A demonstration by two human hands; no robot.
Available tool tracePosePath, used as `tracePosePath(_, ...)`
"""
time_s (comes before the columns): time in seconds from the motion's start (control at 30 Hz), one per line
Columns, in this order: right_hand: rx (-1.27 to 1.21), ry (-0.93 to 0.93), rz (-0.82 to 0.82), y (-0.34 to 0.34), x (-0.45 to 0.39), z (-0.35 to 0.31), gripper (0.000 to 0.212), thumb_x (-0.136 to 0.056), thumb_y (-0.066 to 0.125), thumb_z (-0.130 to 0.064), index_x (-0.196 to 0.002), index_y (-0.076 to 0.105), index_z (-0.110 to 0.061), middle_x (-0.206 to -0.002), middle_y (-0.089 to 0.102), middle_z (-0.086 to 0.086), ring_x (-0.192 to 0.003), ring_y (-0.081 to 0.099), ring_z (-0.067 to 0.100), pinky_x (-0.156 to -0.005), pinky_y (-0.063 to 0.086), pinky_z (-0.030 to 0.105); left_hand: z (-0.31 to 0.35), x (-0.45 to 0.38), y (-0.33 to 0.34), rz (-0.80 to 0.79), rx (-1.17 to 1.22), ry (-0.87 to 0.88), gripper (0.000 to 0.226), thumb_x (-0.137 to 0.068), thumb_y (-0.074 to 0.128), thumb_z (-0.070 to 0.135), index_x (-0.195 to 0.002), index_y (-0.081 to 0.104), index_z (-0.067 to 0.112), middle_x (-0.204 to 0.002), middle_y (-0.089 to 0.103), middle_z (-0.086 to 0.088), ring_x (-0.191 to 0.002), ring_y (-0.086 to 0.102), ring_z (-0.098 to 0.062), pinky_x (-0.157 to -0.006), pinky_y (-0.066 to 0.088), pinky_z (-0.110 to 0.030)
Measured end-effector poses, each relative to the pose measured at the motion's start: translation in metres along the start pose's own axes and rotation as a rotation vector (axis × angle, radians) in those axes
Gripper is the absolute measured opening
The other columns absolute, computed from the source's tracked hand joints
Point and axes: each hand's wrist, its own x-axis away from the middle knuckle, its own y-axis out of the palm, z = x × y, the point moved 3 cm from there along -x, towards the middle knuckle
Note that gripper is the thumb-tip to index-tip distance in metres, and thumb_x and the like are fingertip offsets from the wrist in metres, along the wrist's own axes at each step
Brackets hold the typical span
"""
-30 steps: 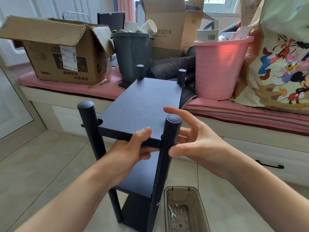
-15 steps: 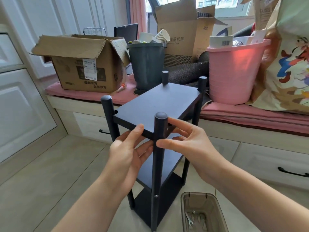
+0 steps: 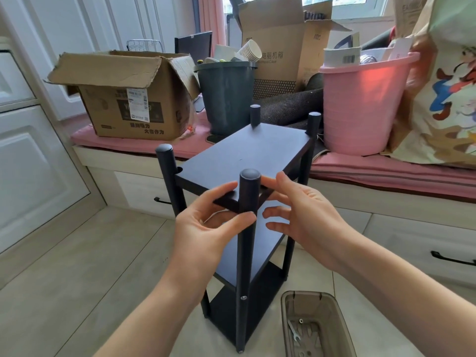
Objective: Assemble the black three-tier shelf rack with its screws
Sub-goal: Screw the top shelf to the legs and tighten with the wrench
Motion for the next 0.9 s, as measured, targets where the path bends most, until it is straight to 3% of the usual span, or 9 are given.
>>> tracePosePath(0.2,-0.009,-0.016,0.022,0.0,-0.001,-0.002,0.032,-0.099,0.046,-0.05,-0.096,0.078,-0.044,-0.086,0.061,-0.004,-0.076,0.063,0.011,-0.077,0.055,0.028,0.0,0.003,0.004,0.032,0.053,-0.008,0.048,-0.057,0.087,0.03,-0.105,0.079,0.03,-0.082,0.074,0.0,-0.081,0.073,-0.017,-0.081,0.059,-0.025)
tracePosePath(0.3,-0.041,-0.034,-0.019,0.001,0.003,-0.003,0.029,-0.102,0.047,-0.041,-0.108,0.075,-0.04,-0.092,0.067,-0.001,-0.083,0.066,0.016,-0.076,0.056,0.027,0.002,0.002,0.007,0.031,0.017,0.007,0.041,-0.061,0.085,0.029,-0.102,0.077,0.028,-0.089,0.077,-0.003,-0.083,0.074,-0.018,-0.083,0.059,-0.027)
tracePosePath(0.4,-0.022,-0.082,-0.026,-0.006,0.013,-0.003,0.031,-0.102,0.051,-0.03,-0.131,0.058,-0.04,-0.099,0.074,-0.004,-0.087,0.07,0.019,-0.073,0.057,0.026,0.003,0.0,0.006,0.011,-0.017,0.014,0.04,-0.062,0.085,0.033,-0.101,0.074,0.03,-0.095,0.077,-0.004,-0.086,0.073,-0.02,-0.084,0.059,-0.027)
tracePosePath(0.47,0.079,-0.133,0.017,-0.017,0.023,-0.002,0.036,-0.101,0.054,-0.025,-0.133,0.048,-0.04,-0.103,0.076,-0.004,-0.088,0.073,0.019,-0.075,0.06,0.029,0.002,-0.003,0.005,-0.014,-0.041,0.012,0.042,-0.063,0.089,0.033,-0.101,0.072,0.028,-0.095,0.077,-0.002,-0.086,0.072,-0.019,-0.084,0.058,-0.026)
tracePosePath(0.53,0.185,-0.146,0.069,-0.03,0.033,0.005,0.029,-0.1,0.054,-0.019,-0.127,0.05,-0.031,-0.101,0.076,-0.001,-0.084,0.072,0.018,-0.077,0.061,0.032,0.001,-0.007,0.002,-0.034,-0.066,-0.003,0.044,-0.062,0.095,0.029,-0.099,0.072,0.029,-0.094,0.076,0.0,-0.088,0.072,-0.017,-0.083,0.057,-0.027)
tracePosePath(0.63,0.334,0.019,0.068,-0.057,0.042,0.04,0.017,-0.099,0.052,-0.011,-0.112,0.059,-0.018,-0.092,0.076,0.002,-0.079,0.07,0.017,-0.075,0.06,0.033,0.001,-0.013,-0.001,-0.074,-0.087,-0.016,0.039,-0.063,0.09,0.029,-0.098,0.072,0.032,-0.095,0.076,-0.001,-0.093,0.073,-0.02,-0.09,0.056,-0.036)
tracePosePath(0.77,0.619,0.371,-0.097,-0.096,0.048,0.113,0.012,-0.099,0.052,-0.017,-0.103,0.063,-0.02,-0.087,0.076,-0.002,-0.076,0.068,0.004,-0.064,0.05,0.018,0.001,-0.014,-0.002,-0.087,-0.083,0.004,0.04,-0.061,0.088,0.035,-0.098,0.073,0.033,-0.099,0.075,-0.005,-0.097,0.073,-0.024,-0.096,0.055,-0.043)
tracePosePath(0.9,0.856,0.622,-0.278,-0.118,0.037,0.184,0.01,-0.099,0.051,-0.019,-0.101,0.061,-0.018,-0.088,0.071,-0.001,-0.071,0.065,0.006,-0.056,0.048,0.016,0.002,-0.012,0.002,-0.088,-0.1,0.024,0.041,-0.061,0.09,0.034,-0.099,0.074,0.037,-0.102,0.076,-0.006,-0.1,0.073,-0.026,-0.097,0.056,-0.044)
